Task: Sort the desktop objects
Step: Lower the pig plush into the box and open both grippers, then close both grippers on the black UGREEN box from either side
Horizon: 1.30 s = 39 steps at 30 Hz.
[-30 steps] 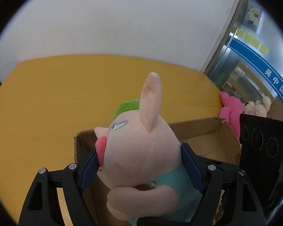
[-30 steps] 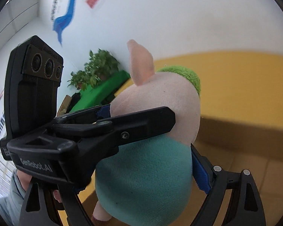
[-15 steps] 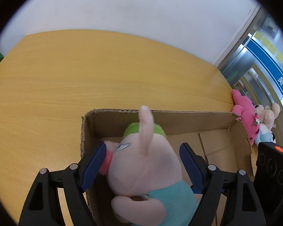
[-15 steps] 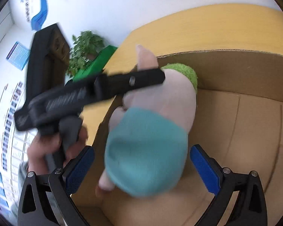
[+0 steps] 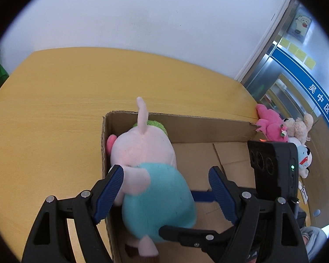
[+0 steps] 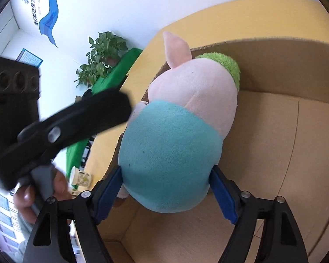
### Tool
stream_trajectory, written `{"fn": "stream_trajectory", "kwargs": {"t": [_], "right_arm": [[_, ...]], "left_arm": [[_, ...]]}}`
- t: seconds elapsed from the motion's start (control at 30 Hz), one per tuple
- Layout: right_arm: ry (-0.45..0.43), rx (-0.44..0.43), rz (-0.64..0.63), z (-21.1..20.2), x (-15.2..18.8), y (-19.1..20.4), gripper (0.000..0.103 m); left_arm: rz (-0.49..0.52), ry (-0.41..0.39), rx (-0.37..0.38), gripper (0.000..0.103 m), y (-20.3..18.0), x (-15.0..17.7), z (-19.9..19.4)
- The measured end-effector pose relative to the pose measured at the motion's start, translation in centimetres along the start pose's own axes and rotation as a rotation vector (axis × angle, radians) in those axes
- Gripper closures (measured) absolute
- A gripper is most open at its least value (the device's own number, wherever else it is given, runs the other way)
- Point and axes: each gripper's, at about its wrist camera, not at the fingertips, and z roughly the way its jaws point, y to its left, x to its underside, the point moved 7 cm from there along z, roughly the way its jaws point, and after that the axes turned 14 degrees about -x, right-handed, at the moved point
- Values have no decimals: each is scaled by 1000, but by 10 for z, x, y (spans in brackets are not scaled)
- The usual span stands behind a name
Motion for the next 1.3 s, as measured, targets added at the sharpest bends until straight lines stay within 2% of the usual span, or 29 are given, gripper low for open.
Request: {"fn": "stream_trajectory", "kwargs": {"t": [0.03, 0.07, 0.13, 0.17, 0.27, 0.37, 0.53, 0.63, 0.7, 0.8, 0.9, 0.97, 1.0, 1.1, 1.2, 1.3], "right_arm": [[5, 19, -11, 3, -9, 18, 8], [13, 41, -20, -1, -1, 26, 3], [19, 52, -34, -7, -36, 12, 1], [16, 67, -54, -27, -52, -11, 1], [-23, 160, -174, -77, -42, 0, 0], [-119, 335, -290, -160, -3, 17, 0], [-261, 433, -371, -238, 56, 53, 0], [-269, 539, -362, -281, 88, 46, 0], [-261, 545, -318, -282, 105, 35, 0], [-263, 492, -217, -306, 139, 29, 0], [-298, 496, -228, -323, 165, 37, 0], [-309, 481, -246, -325, 180, 39, 0], [-303, 455, -247, -327, 192, 39, 0], [-267, 399, -232, -326, 228, 34, 0], [-212, 386, -191, -327, 260, 21, 0], [-198, 349, -167, -329, 298, 24, 0]], "left_arm": [[4, -8, -5, 22, 0, 3, -7], [10, -20, -9, 22, 0, 6, -15], [31, -49, -24, 22, -2, 16, -34], [41, -57, -30, 22, -3, 21, -41], [87, -80, -42, 22, -15, 47, -63], [114, -84, -74, 22, -20, 76, -76], [98, -76, -146, 22, -29, 117, -82], [104, -154, -204, 22, -38, 131, -105], [117, -234, -255, 22, -47, 141, -127], [113, -323, -324, 21, -60, 152, -157], [45, -368, -356, 19, -68, 163, -181], [12, -417, -324, 16, -74, 173, -194], [12, -414, -275, 16, -79, 177, -195], [66, -308, -133, 16, -102, 195, -184], [129, -211, -41, 16, -125, 214, -169], [177, -105, 75, 16, -155, 229, -149]]}}
